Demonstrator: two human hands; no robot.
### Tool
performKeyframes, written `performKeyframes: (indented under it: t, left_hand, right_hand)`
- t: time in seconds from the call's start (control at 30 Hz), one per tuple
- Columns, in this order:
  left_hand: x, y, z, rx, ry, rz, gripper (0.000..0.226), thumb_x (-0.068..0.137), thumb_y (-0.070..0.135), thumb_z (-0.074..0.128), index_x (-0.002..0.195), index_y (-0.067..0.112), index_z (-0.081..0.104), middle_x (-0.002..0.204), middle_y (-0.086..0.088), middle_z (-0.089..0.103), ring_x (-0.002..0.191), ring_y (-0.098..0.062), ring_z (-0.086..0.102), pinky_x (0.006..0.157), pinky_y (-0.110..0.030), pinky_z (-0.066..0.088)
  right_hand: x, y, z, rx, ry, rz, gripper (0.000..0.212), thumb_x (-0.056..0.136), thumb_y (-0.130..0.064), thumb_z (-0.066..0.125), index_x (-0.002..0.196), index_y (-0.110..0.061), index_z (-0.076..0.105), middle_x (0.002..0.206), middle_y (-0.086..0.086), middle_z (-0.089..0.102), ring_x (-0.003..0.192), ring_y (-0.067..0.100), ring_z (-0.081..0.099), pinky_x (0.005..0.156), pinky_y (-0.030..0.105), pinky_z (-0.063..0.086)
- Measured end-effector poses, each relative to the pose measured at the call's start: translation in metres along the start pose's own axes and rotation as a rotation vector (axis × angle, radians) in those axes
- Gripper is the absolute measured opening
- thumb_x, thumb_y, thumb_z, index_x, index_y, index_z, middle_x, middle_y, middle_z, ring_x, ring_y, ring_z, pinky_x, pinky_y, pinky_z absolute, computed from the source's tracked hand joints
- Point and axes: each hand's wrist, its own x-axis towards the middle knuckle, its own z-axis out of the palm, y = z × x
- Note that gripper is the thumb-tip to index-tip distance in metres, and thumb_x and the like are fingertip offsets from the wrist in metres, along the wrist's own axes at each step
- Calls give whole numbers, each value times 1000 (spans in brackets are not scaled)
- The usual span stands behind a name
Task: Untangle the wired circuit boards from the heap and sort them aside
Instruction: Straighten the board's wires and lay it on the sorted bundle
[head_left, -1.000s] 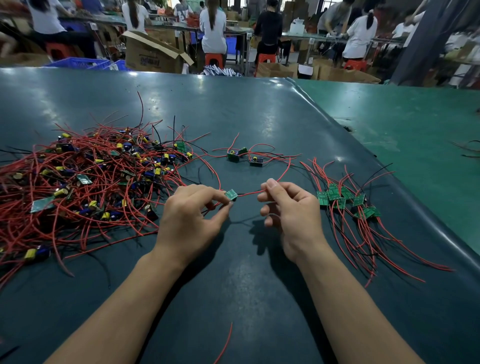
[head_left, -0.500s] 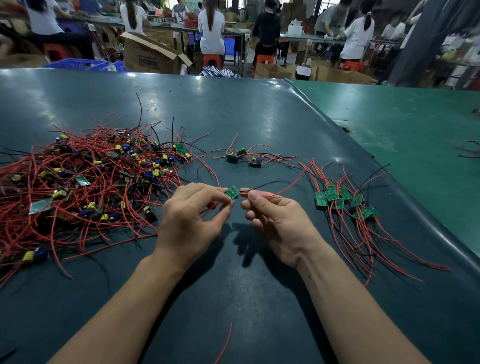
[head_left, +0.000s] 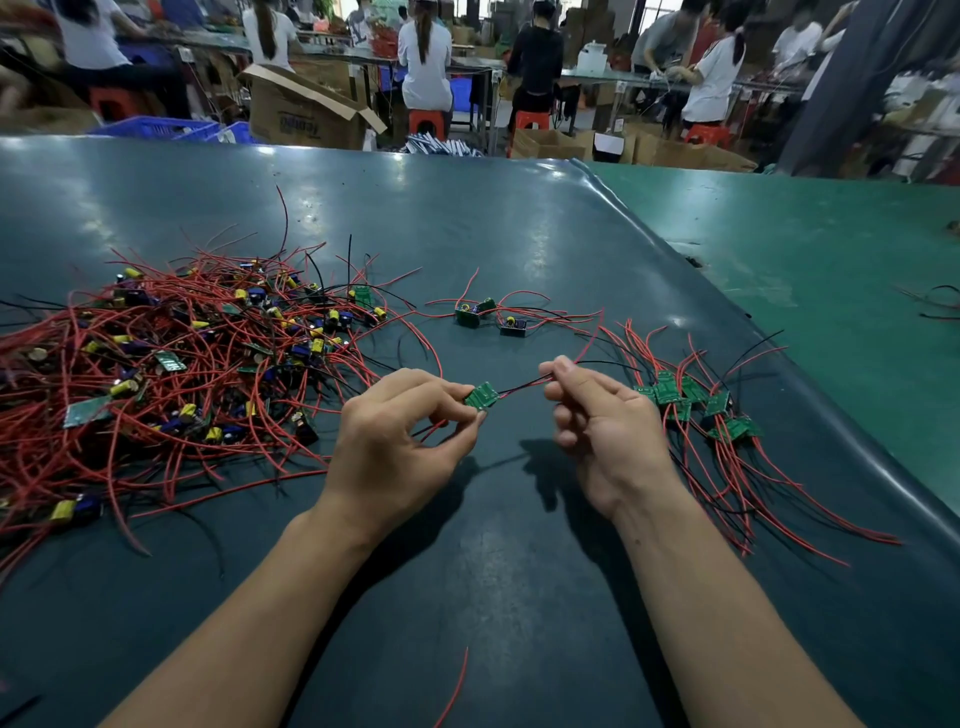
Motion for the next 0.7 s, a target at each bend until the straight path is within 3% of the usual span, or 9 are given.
performKeyframes:
  t: [0.13,0.3,0.37,0.47,0.53,0.7]
  left_hand:
    - [1,2,2,-9,-16,4,15,71,1,84,66,3,70,83,-6,72,75,-21,69,67,-38,55]
    - [0,1,3,-15,-20,4,17,71,2,84,64,4,69,82,-4,72,76,-21,69,67,-38,55]
    - [0,-2,1,-10,-13,7,17,71,3,84,64,4,68,81,-4,72,76,-20,69,67,-38,54]
    - [0,-5,0,6,-9,11,17,70,3,85,64,4,69,82,-4,72,75,-20,68,67,-38,55]
    - [0,-5,0,10,-17,20,17,70,2,85,64,5,69,82,-3,72,74,-20,69,67,-39,55]
    - [0,-4,0,20,-22,45,16,70,4,85,64,6,70,84,-2,72,75,-20,69,69,-40,55]
  right_hand:
    - [5,-6,-6,148,91,5,15,93,-13,63,81,-6,69,57,-4,59,42,1,42,36,12,30]
    - [7,-10,-11,655,-71,284,28,98,-22,51,75,-8,60,52,-5,44,36,1,37,30,11,27]
    - [8,-6,-9,544,-37,214,27,97,-21,54,75,-8,63,54,-5,47,38,2,38,31,12,28]
    - [11,1,-8,162,184,-75,18,92,-14,65,77,-6,68,57,-3,56,42,3,41,35,14,29]
    - [14,6,-10,49,289,-220,19,88,-13,71,69,-12,68,56,-4,59,42,5,42,37,17,31]
    - [16,10,-11,-188,406,-447,20,85,-14,75,71,-28,73,65,-12,68,62,8,58,64,38,52]
